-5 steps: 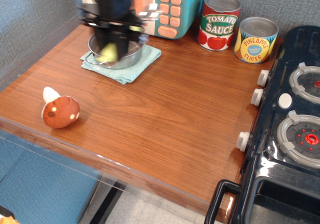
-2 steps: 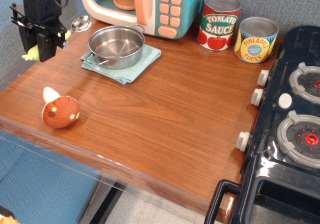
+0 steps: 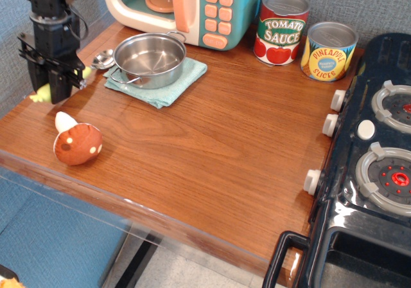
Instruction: Pick up the spoon and put it next to the napkin's left hand side.
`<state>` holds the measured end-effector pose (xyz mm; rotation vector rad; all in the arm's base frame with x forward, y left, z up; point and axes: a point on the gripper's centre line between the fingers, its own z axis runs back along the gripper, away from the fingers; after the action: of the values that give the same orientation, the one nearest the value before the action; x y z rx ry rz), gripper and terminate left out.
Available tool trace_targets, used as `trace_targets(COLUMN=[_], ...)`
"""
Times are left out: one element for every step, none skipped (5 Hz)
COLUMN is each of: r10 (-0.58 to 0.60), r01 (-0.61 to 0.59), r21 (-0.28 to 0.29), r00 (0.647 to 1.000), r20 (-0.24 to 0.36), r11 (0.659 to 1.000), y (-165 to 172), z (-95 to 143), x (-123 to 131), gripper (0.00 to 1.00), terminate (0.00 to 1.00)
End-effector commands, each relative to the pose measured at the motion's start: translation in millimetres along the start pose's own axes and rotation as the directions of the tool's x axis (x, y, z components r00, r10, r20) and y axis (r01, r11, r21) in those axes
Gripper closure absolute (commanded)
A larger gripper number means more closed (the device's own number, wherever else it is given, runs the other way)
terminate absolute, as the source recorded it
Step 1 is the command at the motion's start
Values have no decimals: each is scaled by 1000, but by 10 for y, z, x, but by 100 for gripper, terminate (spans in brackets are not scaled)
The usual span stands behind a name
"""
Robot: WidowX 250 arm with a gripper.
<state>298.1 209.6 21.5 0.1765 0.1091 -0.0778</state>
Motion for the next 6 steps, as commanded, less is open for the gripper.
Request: trace_targets(r10=[89, 80, 46, 43, 38, 59], r01=[-90, -81, -49, -49, -42, -64], r21=[32, 33, 36, 29, 14, 20], r00=[995, 997, 994, 981, 973, 980], r20=[33, 22, 94, 187, 226, 190], r11=[995, 996, 998, 998, 999, 998], y=[240, 240, 197, 177, 174, 175], z=[112, 79, 274, 601, 685, 644], x=[-87, -100, -142, -291, -378, -361], gripper=[100, 0, 0, 0, 0, 0], terminate=[0, 0, 0, 0, 0, 0])
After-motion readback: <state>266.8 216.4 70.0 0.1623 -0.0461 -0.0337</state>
